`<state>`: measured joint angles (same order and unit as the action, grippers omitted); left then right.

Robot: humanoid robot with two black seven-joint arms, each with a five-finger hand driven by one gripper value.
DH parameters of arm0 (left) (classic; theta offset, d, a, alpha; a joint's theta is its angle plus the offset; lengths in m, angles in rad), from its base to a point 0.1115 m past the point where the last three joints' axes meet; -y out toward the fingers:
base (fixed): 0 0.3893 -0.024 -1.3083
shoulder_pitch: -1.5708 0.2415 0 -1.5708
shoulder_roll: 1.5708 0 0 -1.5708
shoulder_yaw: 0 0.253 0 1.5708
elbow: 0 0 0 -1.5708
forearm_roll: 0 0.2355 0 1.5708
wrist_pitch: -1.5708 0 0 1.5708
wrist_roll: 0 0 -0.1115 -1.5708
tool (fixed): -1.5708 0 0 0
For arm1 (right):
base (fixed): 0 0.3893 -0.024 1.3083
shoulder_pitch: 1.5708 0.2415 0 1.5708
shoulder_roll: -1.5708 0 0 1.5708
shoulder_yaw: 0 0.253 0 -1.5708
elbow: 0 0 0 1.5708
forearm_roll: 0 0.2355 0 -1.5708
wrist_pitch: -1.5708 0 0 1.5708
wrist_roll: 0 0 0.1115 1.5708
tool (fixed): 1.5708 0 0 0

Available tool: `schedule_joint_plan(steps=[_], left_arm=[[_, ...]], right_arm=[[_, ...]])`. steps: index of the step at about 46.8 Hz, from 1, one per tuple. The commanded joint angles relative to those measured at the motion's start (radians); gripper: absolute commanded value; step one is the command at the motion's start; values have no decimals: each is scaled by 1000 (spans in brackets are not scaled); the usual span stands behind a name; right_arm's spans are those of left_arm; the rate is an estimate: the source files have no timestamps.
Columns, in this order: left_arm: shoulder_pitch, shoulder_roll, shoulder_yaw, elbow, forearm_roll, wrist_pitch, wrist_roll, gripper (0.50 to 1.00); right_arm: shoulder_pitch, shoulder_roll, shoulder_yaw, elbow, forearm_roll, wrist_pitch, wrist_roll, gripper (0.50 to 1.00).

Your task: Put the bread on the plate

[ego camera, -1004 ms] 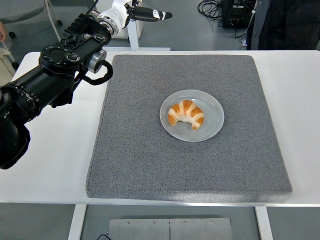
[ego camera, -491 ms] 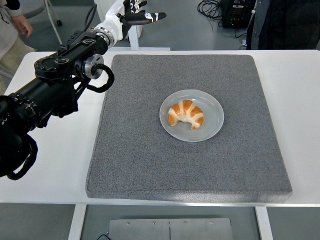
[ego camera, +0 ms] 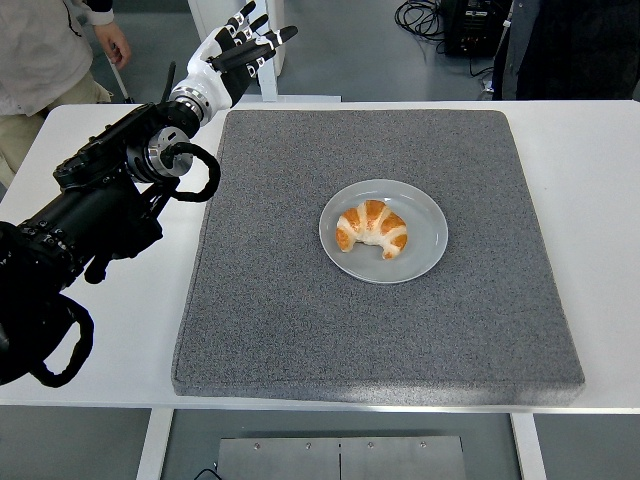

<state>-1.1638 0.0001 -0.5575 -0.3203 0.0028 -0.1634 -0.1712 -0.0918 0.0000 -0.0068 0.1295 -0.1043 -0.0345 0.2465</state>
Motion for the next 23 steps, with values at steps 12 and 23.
schedule_joint_plan(steps=[12,23], left_arm=[[53,0,-65,0,-15,-39,6,993],[79,0,-90,0,-47,-84,15,993]], right_arm=[[1,0,-1,-1,0,-1,0,1000],[1,0,2,10,0,1,0,1000]])
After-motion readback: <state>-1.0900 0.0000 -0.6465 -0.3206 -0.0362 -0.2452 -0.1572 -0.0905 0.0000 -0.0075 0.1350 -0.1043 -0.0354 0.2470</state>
